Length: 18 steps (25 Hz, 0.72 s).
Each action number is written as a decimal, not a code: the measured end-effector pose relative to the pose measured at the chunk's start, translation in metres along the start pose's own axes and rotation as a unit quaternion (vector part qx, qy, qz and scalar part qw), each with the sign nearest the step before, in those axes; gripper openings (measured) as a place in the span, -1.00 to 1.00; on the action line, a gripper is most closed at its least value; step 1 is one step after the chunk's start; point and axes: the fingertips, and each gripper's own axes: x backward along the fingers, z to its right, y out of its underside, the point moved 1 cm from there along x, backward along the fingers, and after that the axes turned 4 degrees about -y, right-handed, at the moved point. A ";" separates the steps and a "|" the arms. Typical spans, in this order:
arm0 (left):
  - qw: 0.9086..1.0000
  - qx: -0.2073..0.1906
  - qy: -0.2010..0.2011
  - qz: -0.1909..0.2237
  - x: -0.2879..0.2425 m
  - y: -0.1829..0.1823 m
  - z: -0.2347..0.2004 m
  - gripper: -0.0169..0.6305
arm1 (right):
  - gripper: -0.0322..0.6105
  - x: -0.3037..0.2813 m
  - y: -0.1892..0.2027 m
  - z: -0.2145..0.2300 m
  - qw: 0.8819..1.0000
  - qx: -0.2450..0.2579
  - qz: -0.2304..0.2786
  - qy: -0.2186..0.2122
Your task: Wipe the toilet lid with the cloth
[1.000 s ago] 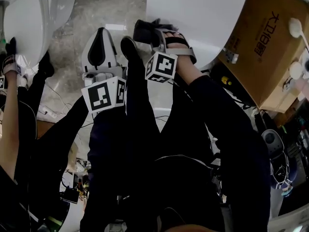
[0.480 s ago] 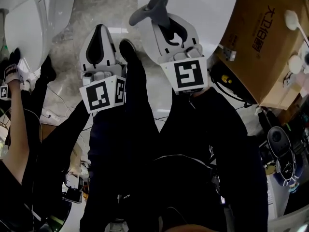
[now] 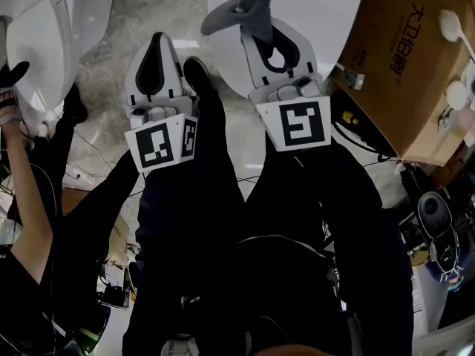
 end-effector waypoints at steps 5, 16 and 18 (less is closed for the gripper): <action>1.000 -0.004 0.001 -0.002 0.000 0.002 0.002 -0.90 | -0.68 0.002 0.003 0.002 1.000 -0.011 0.000 0.003; 1.000 -0.006 0.002 -0.004 0.000 0.004 0.003 -0.90 | -0.68 0.003 0.003 0.005 1.000 -0.014 0.003 0.009; 1.000 -0.005 0.003 -0.005 0.000 0.005 0.003 -0.90 | -0.68 0.003 0.003 0.006 1.000 -0.018 0.005 0.012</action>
